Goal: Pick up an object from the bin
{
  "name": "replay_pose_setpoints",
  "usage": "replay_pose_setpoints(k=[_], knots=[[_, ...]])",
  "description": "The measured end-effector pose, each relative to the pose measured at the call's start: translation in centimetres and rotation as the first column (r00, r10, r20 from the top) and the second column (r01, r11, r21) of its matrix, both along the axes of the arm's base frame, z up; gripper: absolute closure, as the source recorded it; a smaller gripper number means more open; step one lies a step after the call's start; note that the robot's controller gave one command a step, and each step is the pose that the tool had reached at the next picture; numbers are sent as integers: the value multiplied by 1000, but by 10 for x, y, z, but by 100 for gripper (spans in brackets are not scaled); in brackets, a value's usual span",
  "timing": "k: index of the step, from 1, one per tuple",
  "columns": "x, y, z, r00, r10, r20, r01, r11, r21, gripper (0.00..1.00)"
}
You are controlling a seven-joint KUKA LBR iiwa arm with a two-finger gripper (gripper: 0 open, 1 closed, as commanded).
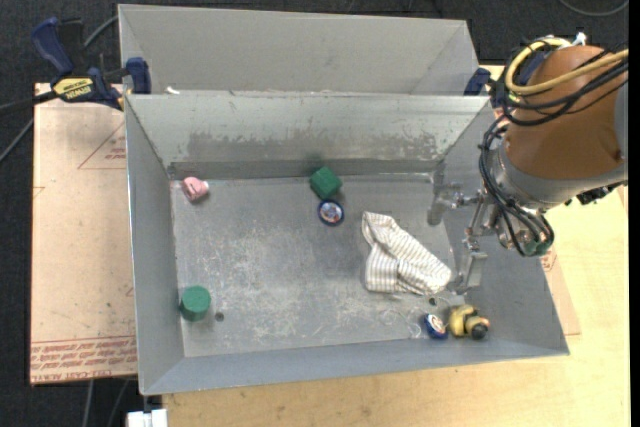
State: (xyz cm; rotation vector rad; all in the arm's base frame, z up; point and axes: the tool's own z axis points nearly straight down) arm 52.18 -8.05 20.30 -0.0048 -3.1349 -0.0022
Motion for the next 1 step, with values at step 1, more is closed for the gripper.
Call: replay_pose_setpoints(k=[1], knots=[[2, 1, 5, 1000, 4, 8, -4, 1000, -1, 0]])
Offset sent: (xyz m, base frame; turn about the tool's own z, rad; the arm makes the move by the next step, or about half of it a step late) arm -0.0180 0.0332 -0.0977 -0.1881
